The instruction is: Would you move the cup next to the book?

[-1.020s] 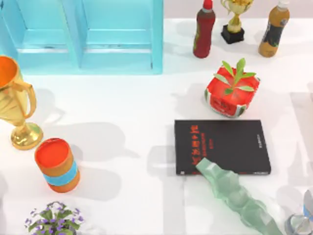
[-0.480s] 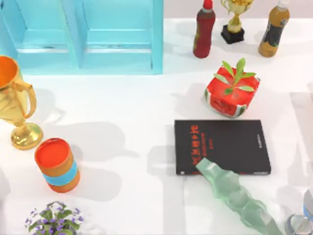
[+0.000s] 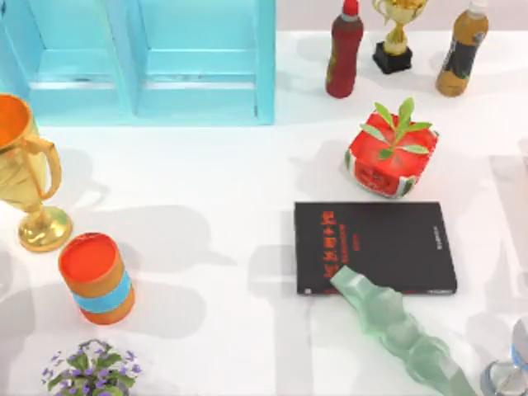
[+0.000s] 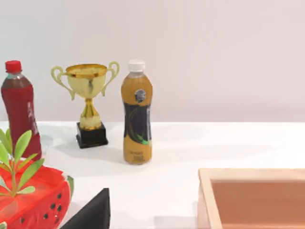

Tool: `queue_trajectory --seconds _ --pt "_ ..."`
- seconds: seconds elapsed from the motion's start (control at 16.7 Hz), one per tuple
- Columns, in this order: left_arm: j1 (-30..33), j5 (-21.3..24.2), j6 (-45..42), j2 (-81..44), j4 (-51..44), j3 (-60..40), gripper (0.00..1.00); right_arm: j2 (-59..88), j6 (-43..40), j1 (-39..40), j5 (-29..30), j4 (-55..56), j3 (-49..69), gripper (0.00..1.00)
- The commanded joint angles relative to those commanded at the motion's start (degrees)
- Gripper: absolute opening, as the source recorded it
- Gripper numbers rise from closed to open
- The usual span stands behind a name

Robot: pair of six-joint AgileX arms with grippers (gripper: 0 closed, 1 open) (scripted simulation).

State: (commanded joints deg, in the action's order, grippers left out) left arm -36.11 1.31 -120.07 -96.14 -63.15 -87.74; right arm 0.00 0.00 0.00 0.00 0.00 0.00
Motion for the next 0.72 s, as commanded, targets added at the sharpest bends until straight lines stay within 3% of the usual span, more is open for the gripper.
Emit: queue_trajectory --seconds 0.3,0.72 --pt "14.8 2.4 27.7 -2.2 -5.7 -12.3 0.00 0.0 0.0 0.0 0.0 0.0 0.0 1.00" --pt "37.6 6.2 76.9 -11.5 -14.5 -26.9 0.00 0.0 0.0 0.0 0.0 0.0 0.0 1.00"
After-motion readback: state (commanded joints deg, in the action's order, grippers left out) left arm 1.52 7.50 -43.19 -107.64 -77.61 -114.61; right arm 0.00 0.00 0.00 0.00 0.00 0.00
